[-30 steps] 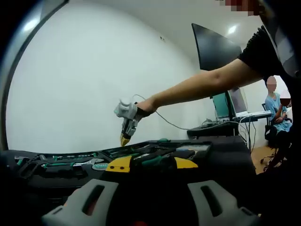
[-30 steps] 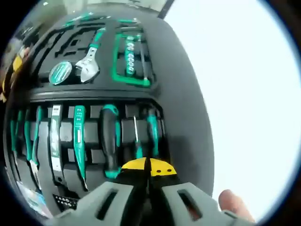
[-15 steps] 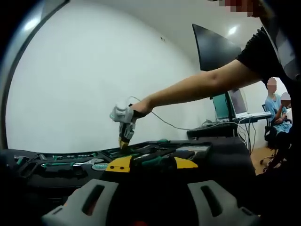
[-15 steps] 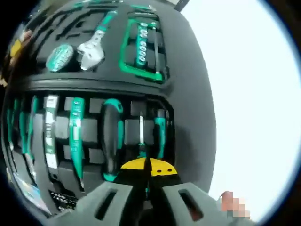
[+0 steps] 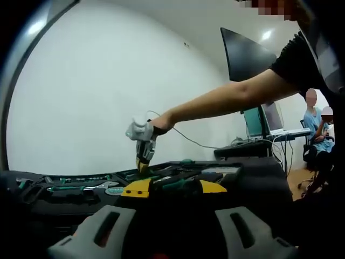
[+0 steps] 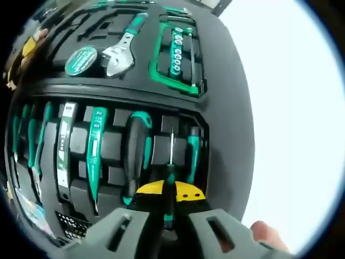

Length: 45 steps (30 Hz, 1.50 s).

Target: Pick up the tools and put them into their designated positions in the toolbox.

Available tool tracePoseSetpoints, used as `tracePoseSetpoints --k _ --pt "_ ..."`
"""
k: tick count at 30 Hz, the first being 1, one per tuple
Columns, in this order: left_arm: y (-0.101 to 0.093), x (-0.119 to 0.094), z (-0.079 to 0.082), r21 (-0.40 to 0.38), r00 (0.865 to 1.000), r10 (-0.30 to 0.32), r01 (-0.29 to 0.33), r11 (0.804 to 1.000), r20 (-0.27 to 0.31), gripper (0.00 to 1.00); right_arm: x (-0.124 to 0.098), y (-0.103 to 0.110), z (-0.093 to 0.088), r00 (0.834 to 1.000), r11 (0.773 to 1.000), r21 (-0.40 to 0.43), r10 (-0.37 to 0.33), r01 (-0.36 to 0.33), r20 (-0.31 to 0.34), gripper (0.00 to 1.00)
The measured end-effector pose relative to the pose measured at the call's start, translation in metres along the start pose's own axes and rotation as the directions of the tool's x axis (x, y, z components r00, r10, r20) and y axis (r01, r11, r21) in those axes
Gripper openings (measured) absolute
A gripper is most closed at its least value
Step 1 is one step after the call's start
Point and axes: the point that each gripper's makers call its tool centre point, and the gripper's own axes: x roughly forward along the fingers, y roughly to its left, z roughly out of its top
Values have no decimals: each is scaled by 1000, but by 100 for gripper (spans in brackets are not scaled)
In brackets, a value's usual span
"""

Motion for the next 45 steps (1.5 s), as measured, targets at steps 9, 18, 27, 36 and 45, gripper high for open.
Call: tracePoseSetpoints --k 9,18,27,36,45 --pt "0 2 -1 -1 1000 -4 4 1000 -3 31 -1 2 6 1000 1000 17 6 -6 0 0" --pt "1 2 -2 3 1000 -4 4 1000 -11 31 1 1 4 999 999 39 22 -21 -28 0" --pt "0 2 -7 27 999 5 -4 1000 -36 31 3 -6 2 996 996 76 49 -44 -70 0" --pt "1 3 -11 37 999 4 -2 999 -53 31 5 -5 3 997 994 87 65 -60 -48 0" --pt "2 3 -9 27 999 6 -5 1000 -40 31 3 -5 2 992 1000 2 10 -10 -125 0"
